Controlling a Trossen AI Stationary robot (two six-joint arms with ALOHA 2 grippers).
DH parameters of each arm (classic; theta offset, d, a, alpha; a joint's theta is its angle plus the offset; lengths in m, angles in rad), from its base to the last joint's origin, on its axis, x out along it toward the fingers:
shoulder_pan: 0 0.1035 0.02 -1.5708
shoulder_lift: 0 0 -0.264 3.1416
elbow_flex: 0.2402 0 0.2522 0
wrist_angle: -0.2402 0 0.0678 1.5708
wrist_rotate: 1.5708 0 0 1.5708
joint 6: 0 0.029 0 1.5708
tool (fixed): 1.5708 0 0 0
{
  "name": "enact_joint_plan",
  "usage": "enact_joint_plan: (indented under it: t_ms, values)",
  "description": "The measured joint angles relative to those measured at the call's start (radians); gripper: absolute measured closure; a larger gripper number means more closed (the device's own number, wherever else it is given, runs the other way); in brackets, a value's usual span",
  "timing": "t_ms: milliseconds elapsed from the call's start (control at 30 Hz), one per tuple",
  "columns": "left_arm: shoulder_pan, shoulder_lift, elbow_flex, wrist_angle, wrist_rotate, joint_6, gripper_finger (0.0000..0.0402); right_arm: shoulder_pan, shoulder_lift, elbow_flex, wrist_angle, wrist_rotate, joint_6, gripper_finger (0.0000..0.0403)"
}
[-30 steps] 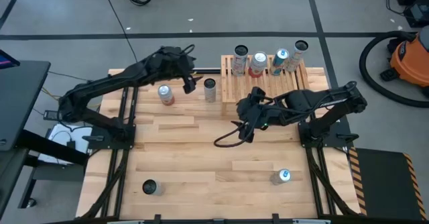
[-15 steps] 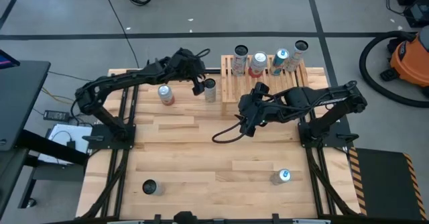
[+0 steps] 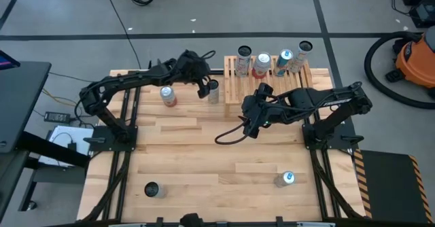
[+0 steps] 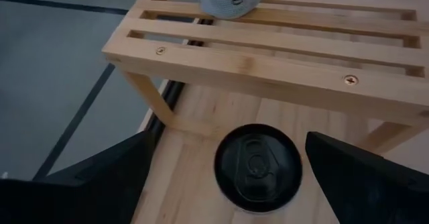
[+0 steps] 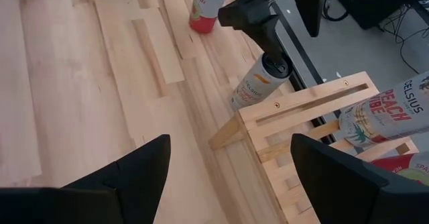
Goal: Place canned beverage on shelf
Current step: Put the top white-yellow soda can on the shelf aligned with the other white-yellow soda can
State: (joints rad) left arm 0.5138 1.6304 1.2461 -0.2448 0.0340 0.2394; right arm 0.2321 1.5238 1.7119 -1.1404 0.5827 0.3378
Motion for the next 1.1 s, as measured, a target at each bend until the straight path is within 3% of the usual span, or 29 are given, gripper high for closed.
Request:
enact_joint_plan:
  t_ms: [1100]
  values:
    - [0.017,0.098,0.0,0.019,0.094,-0.072,0.001,0.0,0.0,0.0,-0.005,-0.035,0.003,0.0085]
